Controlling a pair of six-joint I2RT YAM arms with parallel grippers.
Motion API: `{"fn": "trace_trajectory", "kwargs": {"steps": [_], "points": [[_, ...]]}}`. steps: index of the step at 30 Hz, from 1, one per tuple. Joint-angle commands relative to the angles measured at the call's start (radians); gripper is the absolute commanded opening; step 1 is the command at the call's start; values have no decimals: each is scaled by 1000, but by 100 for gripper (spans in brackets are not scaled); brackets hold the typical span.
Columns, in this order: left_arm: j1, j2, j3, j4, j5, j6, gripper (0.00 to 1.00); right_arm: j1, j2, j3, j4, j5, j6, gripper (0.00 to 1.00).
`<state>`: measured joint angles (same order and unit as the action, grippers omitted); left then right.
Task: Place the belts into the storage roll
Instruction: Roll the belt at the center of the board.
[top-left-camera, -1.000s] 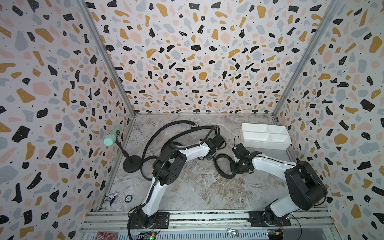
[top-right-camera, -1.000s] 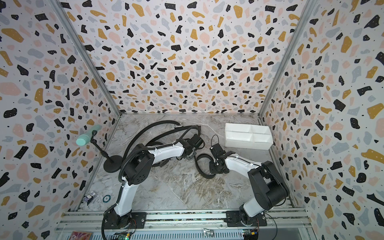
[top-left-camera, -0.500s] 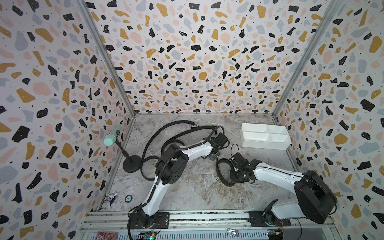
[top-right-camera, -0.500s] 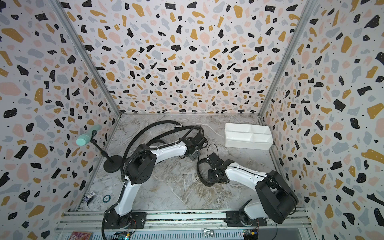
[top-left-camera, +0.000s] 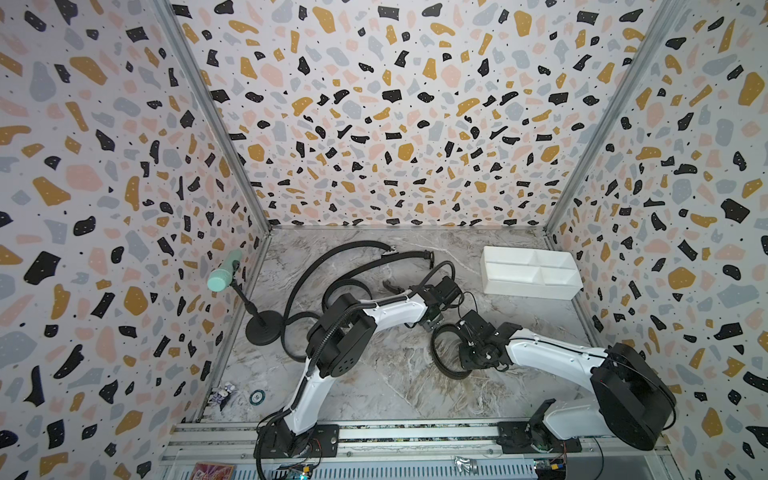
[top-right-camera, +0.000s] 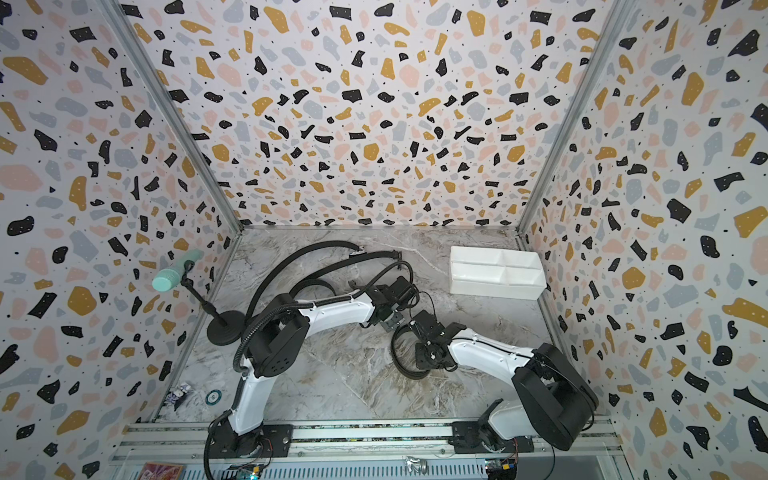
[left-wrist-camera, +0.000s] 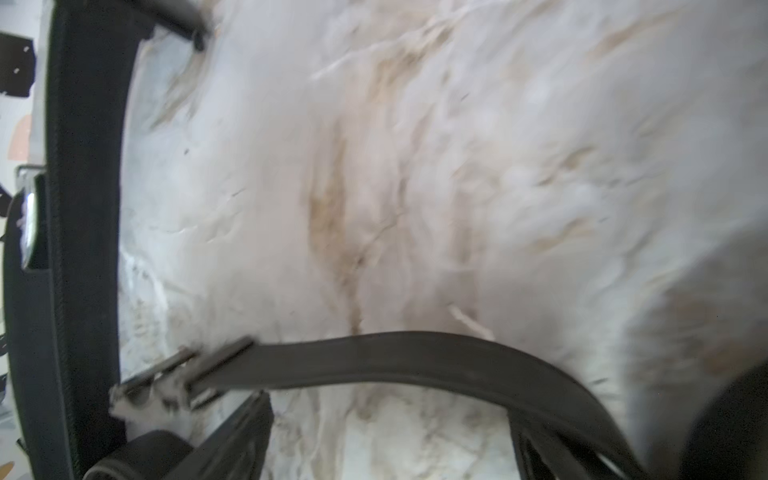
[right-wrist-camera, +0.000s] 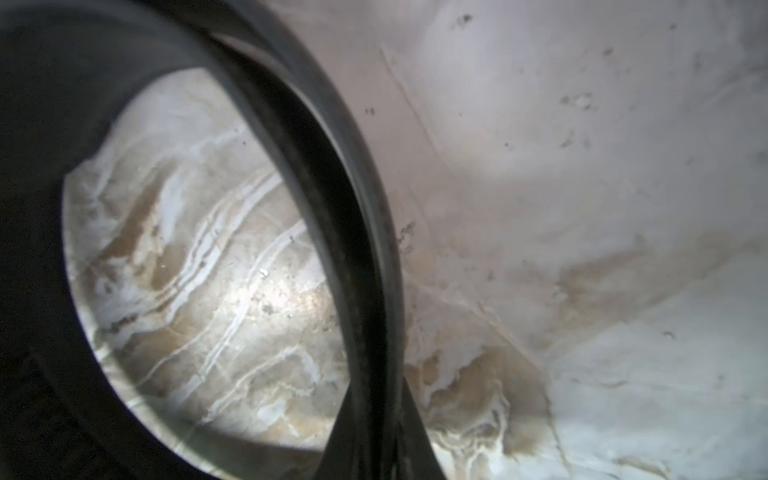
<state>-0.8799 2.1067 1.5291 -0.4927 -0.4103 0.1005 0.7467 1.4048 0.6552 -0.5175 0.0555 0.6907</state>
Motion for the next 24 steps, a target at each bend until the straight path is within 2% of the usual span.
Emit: {"fn": "trace_trajectory", "kwargs": {"steps": [1,5,11,19,24], "points": [[50,-109,-59,97,-34,-61,91,55,106,-54,-118,-109,-2,11],[78,-192,-137,167,-6,-95,97,77,144,-17,-111,-109,-5,13],[82,-283,-245,211,64,-179,98,113,168,29,-111,-98,-8,22],[82,-516,-538,302,204,-434,95,141,215,115,-111,-85,-31,27],[82,-600,-622,306,252,-514,94,143,181,136,-112,-106,-55,35]]}}
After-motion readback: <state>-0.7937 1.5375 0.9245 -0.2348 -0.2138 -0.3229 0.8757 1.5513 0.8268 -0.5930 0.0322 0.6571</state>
